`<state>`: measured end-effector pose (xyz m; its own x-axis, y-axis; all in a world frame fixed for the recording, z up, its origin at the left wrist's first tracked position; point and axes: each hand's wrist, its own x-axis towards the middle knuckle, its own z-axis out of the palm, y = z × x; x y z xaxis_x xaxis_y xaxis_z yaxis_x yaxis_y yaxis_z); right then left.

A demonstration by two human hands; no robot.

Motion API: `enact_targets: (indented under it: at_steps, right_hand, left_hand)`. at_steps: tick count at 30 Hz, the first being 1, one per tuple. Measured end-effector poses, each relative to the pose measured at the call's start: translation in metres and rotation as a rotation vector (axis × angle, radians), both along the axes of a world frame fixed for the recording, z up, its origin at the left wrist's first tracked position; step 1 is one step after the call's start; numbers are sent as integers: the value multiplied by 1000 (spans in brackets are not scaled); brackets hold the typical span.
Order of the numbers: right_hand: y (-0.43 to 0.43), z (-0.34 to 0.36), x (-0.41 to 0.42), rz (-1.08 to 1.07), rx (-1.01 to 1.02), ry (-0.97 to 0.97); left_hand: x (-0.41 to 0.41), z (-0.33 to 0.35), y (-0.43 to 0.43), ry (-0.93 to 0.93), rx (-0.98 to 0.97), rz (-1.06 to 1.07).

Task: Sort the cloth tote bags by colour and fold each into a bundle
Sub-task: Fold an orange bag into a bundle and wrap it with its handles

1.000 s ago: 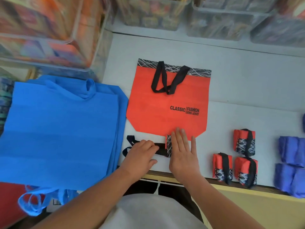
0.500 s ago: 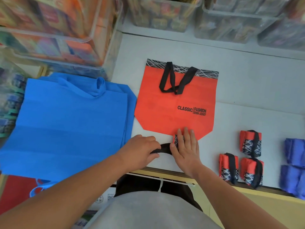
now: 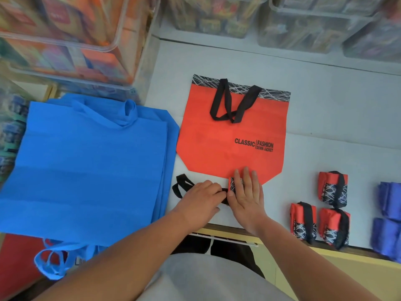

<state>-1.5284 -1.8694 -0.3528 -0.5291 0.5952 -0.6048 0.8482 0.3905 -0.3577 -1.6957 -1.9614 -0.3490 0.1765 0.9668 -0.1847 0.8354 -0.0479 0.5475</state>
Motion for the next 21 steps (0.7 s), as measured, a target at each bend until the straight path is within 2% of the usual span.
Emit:
enact_targets:
  at_steps: [3,6,10,12,16,19,21]
  right_hand:
    - [4,2,0,-6,-51,-2]
    - [4,3,0,0,-58,-16]
    - [3,3,-1,-18,-55,-20]
    - [0,2,-1,-33,-51,-21]
    - [-1,2,-1,-47,-27,-5]
    - [-2,3,-5,-88,-30,12]
    - [-3,5,-5,-79,-31,8]
  left_hand:
    - [-1,-12,5,-4,35,75]
    - [-2,-11,13,35,43,65]
    - [-19,9,18,73,-200,-48]
    - [-39,28,11,-89,-302,45]
    - [-80,74,5,-607,-524,462]
    - [-92,88,8,-822,-638,527]
    - [-89,84,10,-960,-641,590]
